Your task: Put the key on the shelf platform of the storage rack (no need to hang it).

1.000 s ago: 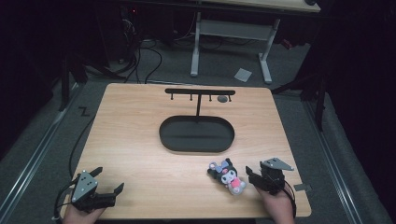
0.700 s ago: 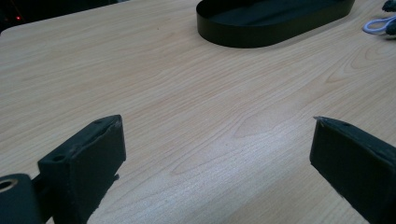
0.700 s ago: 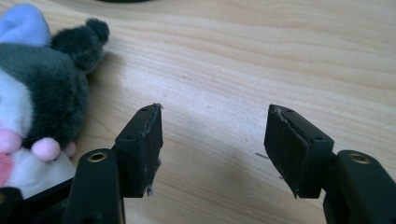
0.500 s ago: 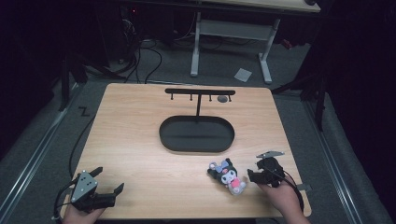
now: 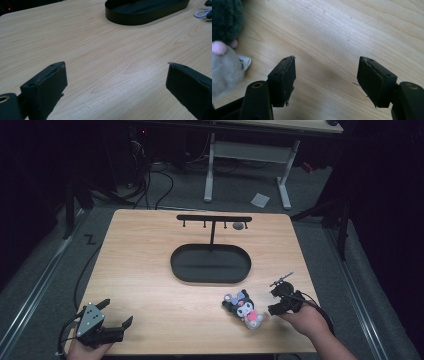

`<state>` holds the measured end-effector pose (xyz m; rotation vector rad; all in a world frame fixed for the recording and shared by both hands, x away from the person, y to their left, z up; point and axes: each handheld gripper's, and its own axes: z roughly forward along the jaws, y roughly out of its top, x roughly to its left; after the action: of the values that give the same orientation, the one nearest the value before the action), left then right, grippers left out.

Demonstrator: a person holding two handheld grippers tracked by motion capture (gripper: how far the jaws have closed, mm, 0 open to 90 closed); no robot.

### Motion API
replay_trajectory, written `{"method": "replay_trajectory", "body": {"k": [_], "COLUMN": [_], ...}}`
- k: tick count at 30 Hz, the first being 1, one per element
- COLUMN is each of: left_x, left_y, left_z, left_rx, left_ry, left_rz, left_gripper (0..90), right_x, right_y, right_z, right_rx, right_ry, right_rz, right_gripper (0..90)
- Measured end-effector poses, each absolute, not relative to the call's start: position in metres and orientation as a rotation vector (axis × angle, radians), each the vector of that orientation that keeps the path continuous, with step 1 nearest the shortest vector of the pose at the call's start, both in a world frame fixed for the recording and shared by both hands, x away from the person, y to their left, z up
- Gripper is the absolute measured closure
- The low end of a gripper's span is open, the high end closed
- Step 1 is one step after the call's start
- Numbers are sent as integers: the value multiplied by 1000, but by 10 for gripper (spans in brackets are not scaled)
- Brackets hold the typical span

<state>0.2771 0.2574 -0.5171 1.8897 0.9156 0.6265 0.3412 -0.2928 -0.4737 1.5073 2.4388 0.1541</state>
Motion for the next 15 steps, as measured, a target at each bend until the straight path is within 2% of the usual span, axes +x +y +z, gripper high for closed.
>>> {"method": "replay_trajectory", "body": {"k": [11, 15], "left_x": [276, 276], "left_y": [257, 256], "left_z": [-517, -518], "left_rx": [1890, 1891], "left_ry": [920, 918], "left_rz": [625, 622], "left_gripper": [41, 41], "right_x": [343, 339], "right_y": [-285, -273], "right_z": [-455, -445], "right_rx": [1451, 1401], "right_ry": [2512, 2553], "right_rz": [81, 103], "right_gripper": [276, 231]}}
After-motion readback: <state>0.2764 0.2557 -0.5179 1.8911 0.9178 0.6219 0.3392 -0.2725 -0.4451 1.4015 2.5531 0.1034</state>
